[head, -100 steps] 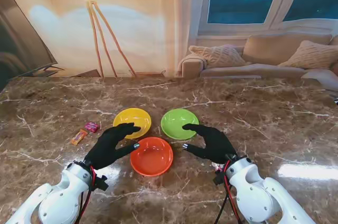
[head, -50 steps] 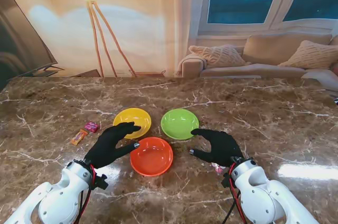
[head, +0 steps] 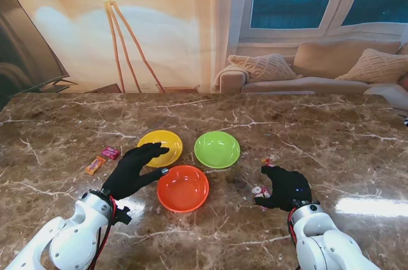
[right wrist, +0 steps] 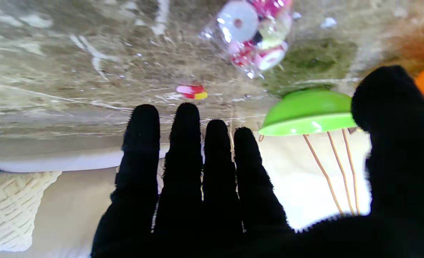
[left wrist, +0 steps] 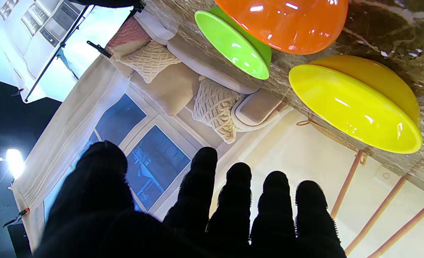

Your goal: Portion candies into small dishes

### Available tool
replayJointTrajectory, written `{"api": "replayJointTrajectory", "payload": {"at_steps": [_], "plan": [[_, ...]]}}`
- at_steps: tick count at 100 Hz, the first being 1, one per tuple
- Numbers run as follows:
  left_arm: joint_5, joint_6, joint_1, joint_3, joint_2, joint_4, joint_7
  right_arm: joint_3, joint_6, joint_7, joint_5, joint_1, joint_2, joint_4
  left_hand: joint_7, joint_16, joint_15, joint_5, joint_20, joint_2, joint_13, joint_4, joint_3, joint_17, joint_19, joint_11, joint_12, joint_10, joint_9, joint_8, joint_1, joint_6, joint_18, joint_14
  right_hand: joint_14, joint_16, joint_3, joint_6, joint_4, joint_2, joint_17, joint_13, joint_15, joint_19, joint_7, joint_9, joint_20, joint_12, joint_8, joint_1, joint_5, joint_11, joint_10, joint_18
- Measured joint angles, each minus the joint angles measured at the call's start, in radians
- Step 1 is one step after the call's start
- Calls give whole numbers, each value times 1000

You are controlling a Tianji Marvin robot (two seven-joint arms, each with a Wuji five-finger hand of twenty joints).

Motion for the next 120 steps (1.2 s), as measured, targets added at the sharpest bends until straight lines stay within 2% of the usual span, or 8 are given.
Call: {"api": "replayJointTrajectory", "payload": {"at_steps": [38,64,67,77,89,96,105,120], "plan": [[-4,2,1,3,-5,16,21,-79,118,19,-52,41,9,72,0,0,0,1,0,0,0,0,0,0,0,0,0,0,0,0,0,0,0,0,13,42,-21,-1,0,-1,53,0,57,12,14,-69,0,81,86,13,-14,95,-2,20],[-7,2,1,0,-6,18,21,-114,128,38,-56,78,15,107,0,0,0,1,0,0,0,0,0,0,0,-1,0,0,0,0,0,0,1,0,15,160,-28,-29,-24,-48,146,71,235,140,52,-15,0,145,140,179,17,180,-14,-2],[-7,2,1,0,-6,18,21,-118,128,37,-56,82,16,110,0,0,0,1,0,0,0,0,0,0,-2,-2,0,0,0,0,0,0,1,0,10,173,18,-30,-56,-68,159,95,263,154,52,-4,1,158,147,172,18,204,-16,-3],[-7,2,1,-1,-7,18,23,-135,126,24,-55,98,16,126,0,0,0,1,0,0,0,0,0,0,-4,-5,0,0,0,0,0,0,1,0,-17,216,489,-76,-103,-307,209,146,341,207,108,82,26,198,176,92,85,239,-39,-15],[-7,2,1,-1,-7,19,26,-147,119,-6,-54,109,15,144,0,0,0,1,0,1,0,0,0,0,-4,-6,0,0,0,0,0,0,1,0,-28,247,572,-126,-123,-358,282,248,408,282,190,206,53,241,232,101,172,283,-65,-16],[-7,2,1,-1,-7,19,26,-151,113,-9,-45,114,15,147,0,0,0,1,0,10,0,0,-1,0,-4,-6,0,0,0,0,0,0,1,0,-27,261,582,-153,-208,-372,328,310,438,322,257,292,65,318,255,149,233,290,-74,-15],[-7,3,2,-2,-7,19,25,-155,95,-45,-25,122,14,161,0,0,0,1,0,10,0,0,-1,-2,-4,-7,0,0,0,0,0,0,1,0,-25,260,567,-229,-269,-405,385,386,451,367,378,406,65,365,173,204,316,247,-74,-10],[-7,6,4,-3,-7,19,25,-154,53,-110,-1,125,9,188,0,0,0,1,0,10,0,0,-1,-4,-4,-9,0,0,0,0,0,0,2,0,-9,220,538,-268,-269,-370,474,512,423,420,534,580,65,306,-52,245,415,181,-75,18]]}}
